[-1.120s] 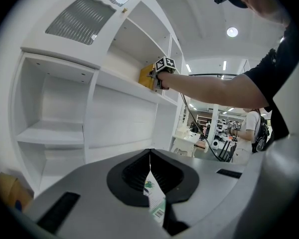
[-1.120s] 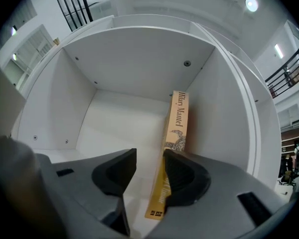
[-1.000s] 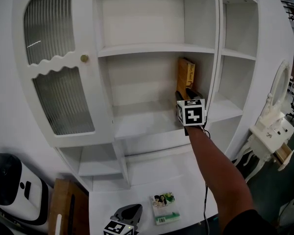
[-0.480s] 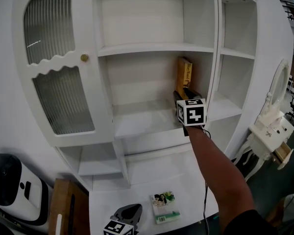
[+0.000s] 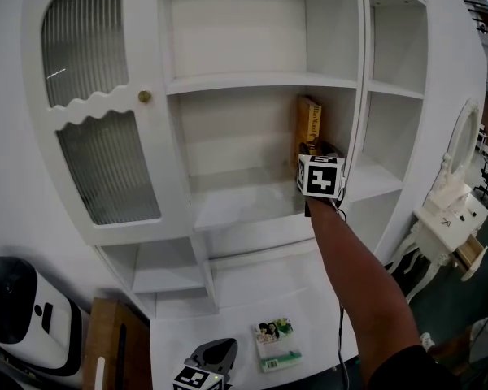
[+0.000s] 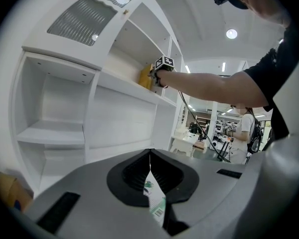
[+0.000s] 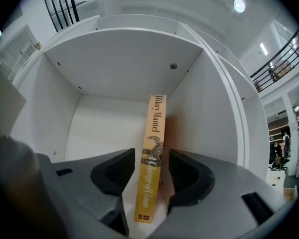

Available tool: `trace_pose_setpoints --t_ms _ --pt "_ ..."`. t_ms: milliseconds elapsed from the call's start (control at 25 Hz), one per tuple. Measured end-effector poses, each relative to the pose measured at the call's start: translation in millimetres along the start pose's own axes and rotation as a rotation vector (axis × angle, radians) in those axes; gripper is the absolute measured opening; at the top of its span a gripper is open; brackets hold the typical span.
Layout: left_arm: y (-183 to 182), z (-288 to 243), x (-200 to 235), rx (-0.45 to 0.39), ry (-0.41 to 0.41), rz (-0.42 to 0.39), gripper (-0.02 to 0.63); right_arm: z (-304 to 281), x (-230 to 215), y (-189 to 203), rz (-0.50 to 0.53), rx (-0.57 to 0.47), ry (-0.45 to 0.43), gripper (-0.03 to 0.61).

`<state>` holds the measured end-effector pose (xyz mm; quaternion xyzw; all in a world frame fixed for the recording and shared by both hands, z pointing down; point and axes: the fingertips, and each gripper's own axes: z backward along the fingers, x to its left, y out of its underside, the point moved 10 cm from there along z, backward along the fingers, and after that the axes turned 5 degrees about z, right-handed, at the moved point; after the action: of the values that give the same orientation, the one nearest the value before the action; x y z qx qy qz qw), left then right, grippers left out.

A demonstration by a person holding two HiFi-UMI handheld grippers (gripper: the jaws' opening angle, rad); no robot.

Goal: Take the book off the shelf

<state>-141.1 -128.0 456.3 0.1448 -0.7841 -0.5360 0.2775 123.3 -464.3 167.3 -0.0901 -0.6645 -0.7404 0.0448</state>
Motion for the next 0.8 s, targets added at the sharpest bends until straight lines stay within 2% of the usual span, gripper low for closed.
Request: trace_pose_setpoints --t_ms 400,440,560,800 --pt "-2 16 12 -0.013 -0.045 0.015 0.011 -26 -1 -1 0.037 0.056 0.009 0.203" --pt "-2 17 13 -0.013 -0.048 0.016 0.011 -27 -2 -2 0.028 0.056 0.01 0.183" --pt "-1 18 14 -0.013 -0.051 0.018 0.011 -24 -3 -2 -0.013 0.042 0.003 0.164" --pt "-1 16 7 -0.014 -0.043 0.009 0.011 -6 -2 -7 -0.035 -0.01 -0.053 0.158"
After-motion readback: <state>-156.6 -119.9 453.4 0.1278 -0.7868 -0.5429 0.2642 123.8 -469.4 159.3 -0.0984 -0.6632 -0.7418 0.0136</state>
